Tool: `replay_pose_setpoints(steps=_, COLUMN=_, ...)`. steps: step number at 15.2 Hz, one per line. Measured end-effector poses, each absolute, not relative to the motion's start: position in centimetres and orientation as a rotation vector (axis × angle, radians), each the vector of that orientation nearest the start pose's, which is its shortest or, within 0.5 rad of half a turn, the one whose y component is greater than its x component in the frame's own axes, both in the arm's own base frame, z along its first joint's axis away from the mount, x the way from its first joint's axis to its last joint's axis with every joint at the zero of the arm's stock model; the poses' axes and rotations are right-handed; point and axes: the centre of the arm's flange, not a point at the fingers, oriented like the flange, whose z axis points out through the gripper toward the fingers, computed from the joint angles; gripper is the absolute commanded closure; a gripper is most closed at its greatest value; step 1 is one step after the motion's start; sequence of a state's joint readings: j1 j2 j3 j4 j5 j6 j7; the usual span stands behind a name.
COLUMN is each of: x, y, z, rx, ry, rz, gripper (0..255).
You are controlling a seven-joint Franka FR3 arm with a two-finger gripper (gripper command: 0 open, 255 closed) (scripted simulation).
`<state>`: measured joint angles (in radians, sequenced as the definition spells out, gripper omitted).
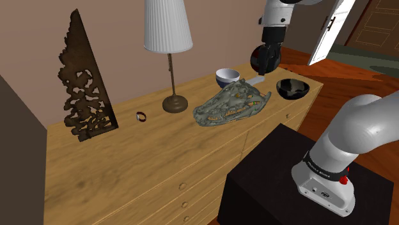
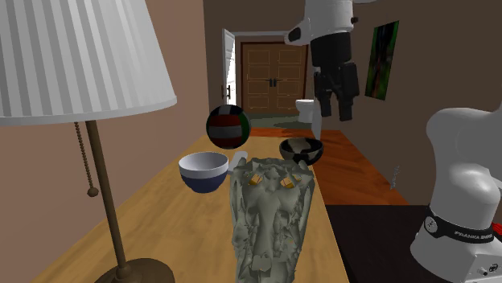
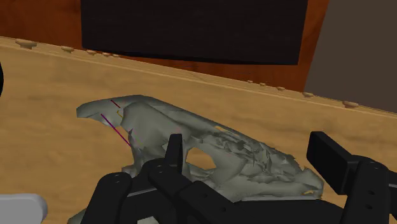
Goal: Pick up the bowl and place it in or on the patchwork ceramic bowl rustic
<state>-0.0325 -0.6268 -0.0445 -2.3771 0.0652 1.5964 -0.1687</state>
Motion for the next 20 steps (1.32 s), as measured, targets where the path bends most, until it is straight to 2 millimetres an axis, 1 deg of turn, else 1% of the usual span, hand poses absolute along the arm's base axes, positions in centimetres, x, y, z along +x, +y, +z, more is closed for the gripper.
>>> replay_pose_setpoints(steps=1, x=35.3, y=-3.4, z=52.6, rx=-3.023, ry=-0.141, rz=0.211, gripper=0)
replay_pose_setpoints(steps=4, x=37.7, y=-5.7, z=50.7, rx=-3.024, ry=-0.138, rz=0.196, gripper=0)
replay_pose_setpoints(steps=6, x=39.7, y=-7.4, z=49.9, rx=-3.025, ry=-0.135, rz=0.185, gripper=0)
replay_pose_setpoints(steps=10, x=43.1, y=-10.0, z=47.6, rx=-3.027, ry=-0.129, rz=0.165, gripper=0)
replay_pose_setpoints(steps=12, x=45.0, y=-11.4, z=46.8, rx=-3.028, ry=-0.125, rz=0.154, gripper=0)
replay_pose_setpoints(steps=13, x=46.0, y=-12.5, z=46.6, rx=-3.029, ry=-0.124, rz=0.149, gripper=0)
replay_pose_setpoints(steps=14, x=46.6, y=-13.4, z=45.9, rx=-3.029, ry=-0.122, rz=0.145, gripper=0)
replay_pose_setpoints(steps=18, x=50.5, y=-16.2, z=43.8, rx=-3.031, ry=-0.116, rz=0.123, gripper=0)
replay_pose_setpoints(steps=20, x=52.1, y=-17.7, z=43.0, rx=-3.032, ry=-0.112, rz=0.114, gripper=0)
